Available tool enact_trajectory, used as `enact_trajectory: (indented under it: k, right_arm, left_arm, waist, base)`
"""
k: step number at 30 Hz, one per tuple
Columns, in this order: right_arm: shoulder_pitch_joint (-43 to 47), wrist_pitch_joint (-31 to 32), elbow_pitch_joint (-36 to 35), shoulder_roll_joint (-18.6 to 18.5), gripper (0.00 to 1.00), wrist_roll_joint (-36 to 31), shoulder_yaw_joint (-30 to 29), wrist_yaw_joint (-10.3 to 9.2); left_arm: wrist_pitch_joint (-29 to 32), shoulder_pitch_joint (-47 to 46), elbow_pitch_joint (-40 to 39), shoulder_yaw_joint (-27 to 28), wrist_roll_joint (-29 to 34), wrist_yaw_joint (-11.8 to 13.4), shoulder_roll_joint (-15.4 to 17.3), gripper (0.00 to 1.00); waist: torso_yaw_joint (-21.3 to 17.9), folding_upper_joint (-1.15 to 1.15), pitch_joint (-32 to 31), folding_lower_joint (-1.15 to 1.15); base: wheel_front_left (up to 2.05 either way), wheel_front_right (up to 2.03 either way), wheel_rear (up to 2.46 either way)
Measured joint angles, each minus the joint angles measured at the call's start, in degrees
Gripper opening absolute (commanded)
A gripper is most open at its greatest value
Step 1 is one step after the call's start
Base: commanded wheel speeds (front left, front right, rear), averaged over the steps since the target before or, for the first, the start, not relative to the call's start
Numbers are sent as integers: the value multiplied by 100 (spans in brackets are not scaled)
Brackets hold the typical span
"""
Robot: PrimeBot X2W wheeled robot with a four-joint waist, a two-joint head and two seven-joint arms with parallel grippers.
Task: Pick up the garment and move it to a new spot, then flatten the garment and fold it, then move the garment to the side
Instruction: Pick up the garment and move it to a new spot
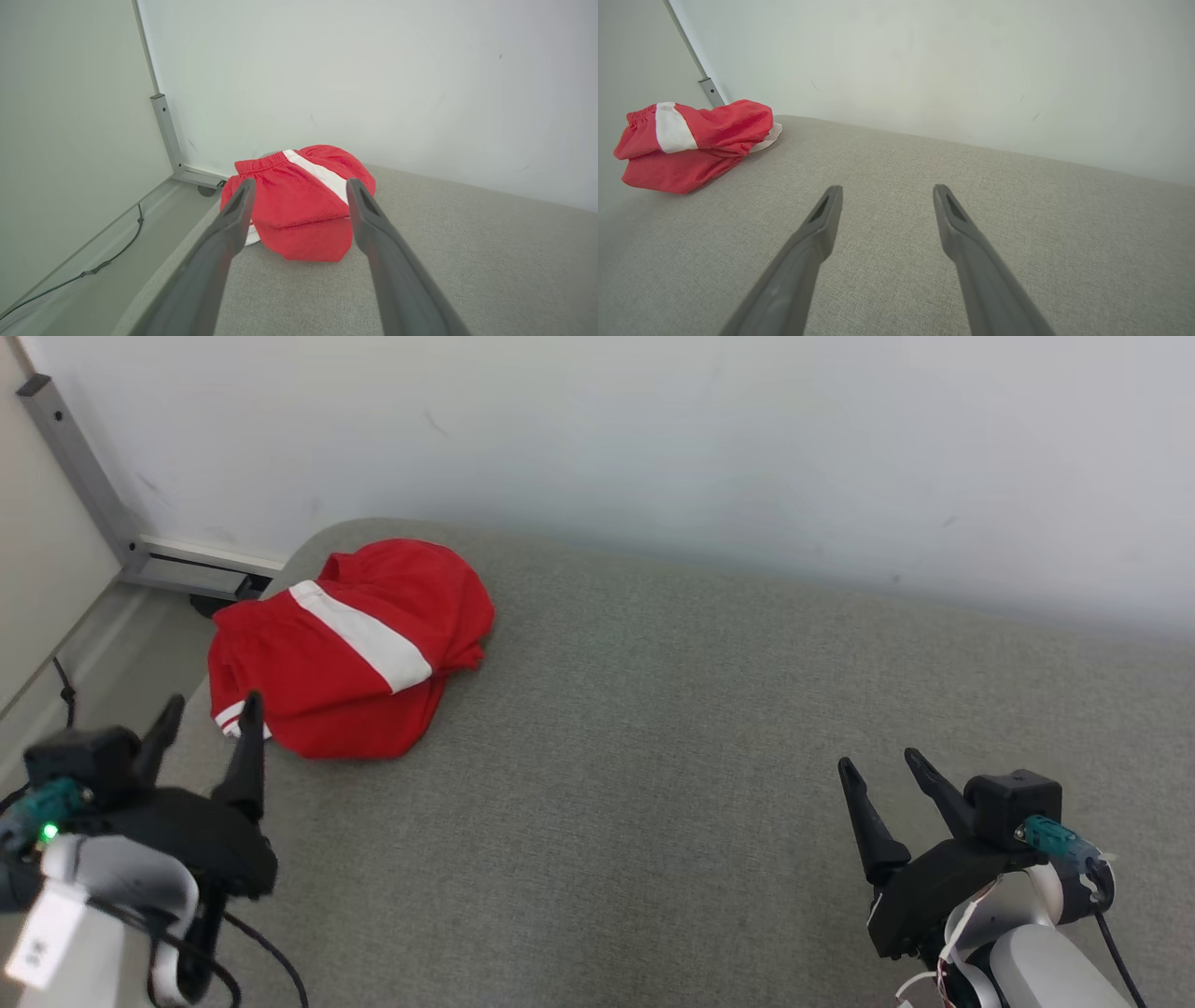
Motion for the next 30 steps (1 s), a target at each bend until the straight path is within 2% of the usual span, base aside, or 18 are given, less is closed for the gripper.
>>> enact_trajectory:
  k: [7,14,19,24,30]
  right_arm:
    - [-95,98,-77,-82,100,-42,27,49]
    - [-216,178,-241,-196,100,-57,-1,83]
    - [-244,221,-336,-290,100,-58,-35,100]
    - [-355,252,-427,-355,100,-62,-56,102]
    - [-596,294,-472,-383,100,-90,-73,151]
  left_arm:
    - [399,-1070,803,267,-475,-332,145,100]
    - [880,-1896,1607,356,-659,-425,495,100]
    - [1183,-2359,2096,656,-1151,-427,378,100]
    - [1479,-2637,2444,632,-1146,-433,452,100]
    - [2008,-2868,3090,231,-690,-431,755,100]
  waist:
    - [-349,0,211,0]
    - [-652,1,542,1]
    - [-850,1,820,1]
    - [-985,1,1051,1]
    - [-1189,1,1419,1]
  base:
    - [0,0,0]
    - [0,0,0]
    - [0,0,0]
    - [0,0,0]
    - [0,0,0]
